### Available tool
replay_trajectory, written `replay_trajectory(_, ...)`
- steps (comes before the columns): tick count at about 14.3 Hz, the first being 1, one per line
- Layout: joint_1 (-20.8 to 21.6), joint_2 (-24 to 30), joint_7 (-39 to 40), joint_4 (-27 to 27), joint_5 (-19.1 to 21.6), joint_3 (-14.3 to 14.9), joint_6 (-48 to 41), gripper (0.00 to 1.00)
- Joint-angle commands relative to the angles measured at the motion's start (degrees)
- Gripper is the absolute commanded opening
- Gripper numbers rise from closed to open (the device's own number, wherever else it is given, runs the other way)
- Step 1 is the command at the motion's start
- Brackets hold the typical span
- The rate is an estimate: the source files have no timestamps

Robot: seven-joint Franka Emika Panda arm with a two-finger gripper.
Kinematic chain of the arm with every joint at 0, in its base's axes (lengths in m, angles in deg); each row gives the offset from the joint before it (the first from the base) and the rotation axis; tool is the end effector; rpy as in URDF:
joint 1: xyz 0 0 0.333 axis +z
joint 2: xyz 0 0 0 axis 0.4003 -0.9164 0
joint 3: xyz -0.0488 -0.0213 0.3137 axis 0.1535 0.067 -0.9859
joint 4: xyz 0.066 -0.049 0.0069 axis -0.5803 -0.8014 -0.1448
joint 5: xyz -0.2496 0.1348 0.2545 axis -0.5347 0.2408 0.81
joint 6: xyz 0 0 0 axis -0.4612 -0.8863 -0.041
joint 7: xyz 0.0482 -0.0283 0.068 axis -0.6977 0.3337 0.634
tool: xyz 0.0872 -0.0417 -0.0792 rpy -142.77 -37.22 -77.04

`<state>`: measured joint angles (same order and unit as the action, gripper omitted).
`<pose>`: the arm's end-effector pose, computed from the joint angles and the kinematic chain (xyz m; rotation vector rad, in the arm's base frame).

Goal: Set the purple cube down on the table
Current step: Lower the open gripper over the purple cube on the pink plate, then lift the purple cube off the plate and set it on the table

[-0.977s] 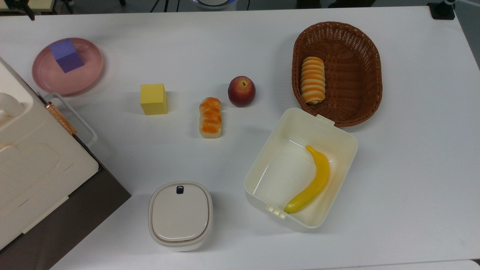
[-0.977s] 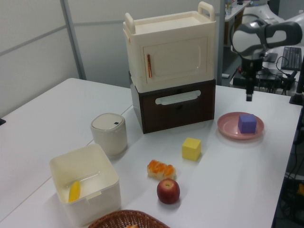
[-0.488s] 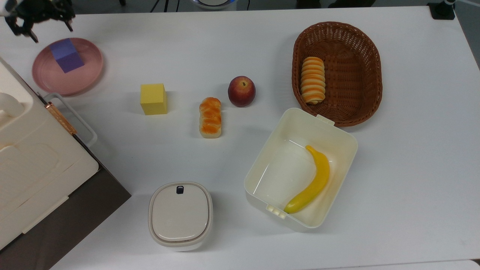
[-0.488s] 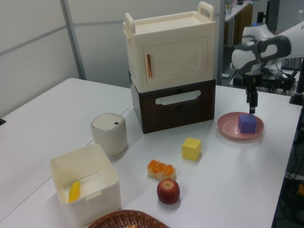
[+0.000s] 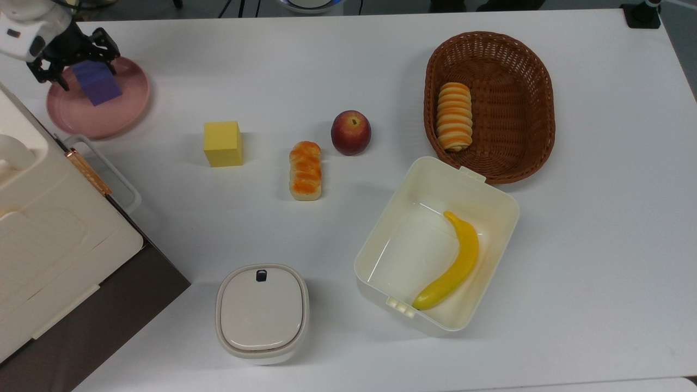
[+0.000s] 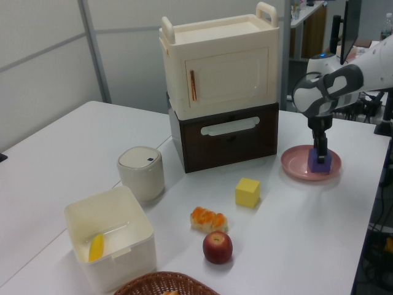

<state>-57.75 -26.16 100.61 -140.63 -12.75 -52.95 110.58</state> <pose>0.4536 -0.3942 0.3306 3.0408 0.6952 -0.1110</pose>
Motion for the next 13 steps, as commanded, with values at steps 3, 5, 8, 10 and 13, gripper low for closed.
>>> replay_trajectory(3,0.6,0.4,0.9,-1.6,0.5,0.1,1.6,0.73)
replay_trajectory(5,0.6,0.5,1.0,-1.5,0.5,0.1,1.5,0.44)
replay_trajectory(8,0.6,1.6,0.9,-1.1,0.5,0.0,0.7,0.39)
replay_trajectory(10,0.9,3.5,-1.0,-1.1,0.5,-0.5,0.2,0.39)
replay_trajectory(13,3.8,5.4,-6.6,-0.3,0.5,-0.6,-2.2,0.40)
